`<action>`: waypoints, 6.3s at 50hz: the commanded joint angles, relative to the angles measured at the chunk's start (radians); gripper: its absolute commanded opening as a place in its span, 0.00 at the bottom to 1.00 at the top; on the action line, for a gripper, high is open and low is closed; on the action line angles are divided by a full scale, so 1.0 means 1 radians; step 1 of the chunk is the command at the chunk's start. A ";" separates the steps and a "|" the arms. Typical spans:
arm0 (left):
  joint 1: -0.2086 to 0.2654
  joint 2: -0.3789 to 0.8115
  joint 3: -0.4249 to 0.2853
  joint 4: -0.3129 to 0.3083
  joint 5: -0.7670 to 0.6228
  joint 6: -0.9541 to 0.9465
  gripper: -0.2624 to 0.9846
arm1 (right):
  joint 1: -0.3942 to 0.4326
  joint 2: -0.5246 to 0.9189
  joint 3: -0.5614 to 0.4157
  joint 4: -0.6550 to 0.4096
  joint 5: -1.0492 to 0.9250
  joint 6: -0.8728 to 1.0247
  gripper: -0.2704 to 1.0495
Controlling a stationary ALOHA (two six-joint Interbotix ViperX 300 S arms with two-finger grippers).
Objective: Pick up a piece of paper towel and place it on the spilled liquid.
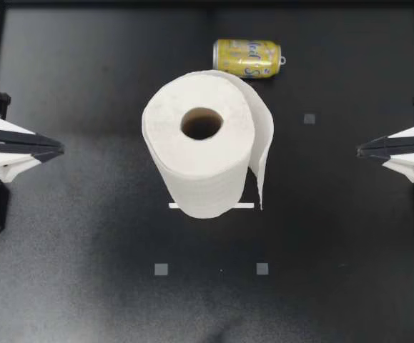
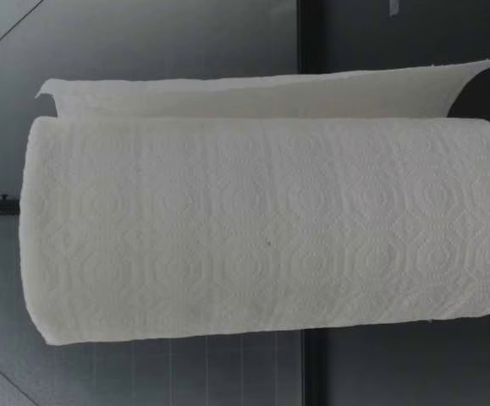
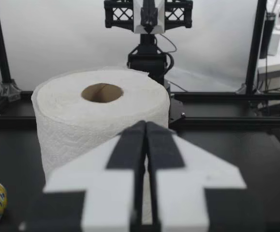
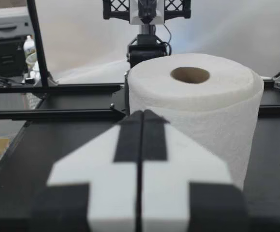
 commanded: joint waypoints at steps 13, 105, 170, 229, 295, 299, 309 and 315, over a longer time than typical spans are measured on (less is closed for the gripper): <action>0.018 0.057 -0.067 -0.002 -0.009 -0.005 0.26 | -0.005 0.046 -0.058 -0.002 0.061 0.011 0.19; 0.107 0.580 -0.502 -0.003 0.356 0.077 0.26 | 0.655 1.039 -0.601 -1.413 1.744 2.051 0.78; 0.107 0.583 -0.485 -0.005 0.354 0.074 0.26 | 0.419 1.095 -0.615 -1.424 1.799 2.094 0.77; 0.107 0.597 -0.466 -0.018 0.380 0.067 0.26 | 0.371 1.088 -0.607 -1.473 1.781 2.097 0.11; 0.137 0.698 -0.462 -0.061 0.514 0.023 0.26 | 0.495 1.098 -0.337 -1.019 1.772 2.255 0.11; 0.137 0.692 -0.460 -0.061 0.514 0.021 0.26 | 0.518 1.074 -0.302 -0.962 1.790 2.233 0.11; 0.137 0.693 -0.460 -0.060 0.511 0.017 0.26 | 0.549 0.988 -0.232 -0.848 1.881 2.132 0.11; 0.137 0.692 -0.460 -0.061 0.511 0.015 0.26 | 0.549 0.971 -0.212 -0.824 1.890 2.091 0.11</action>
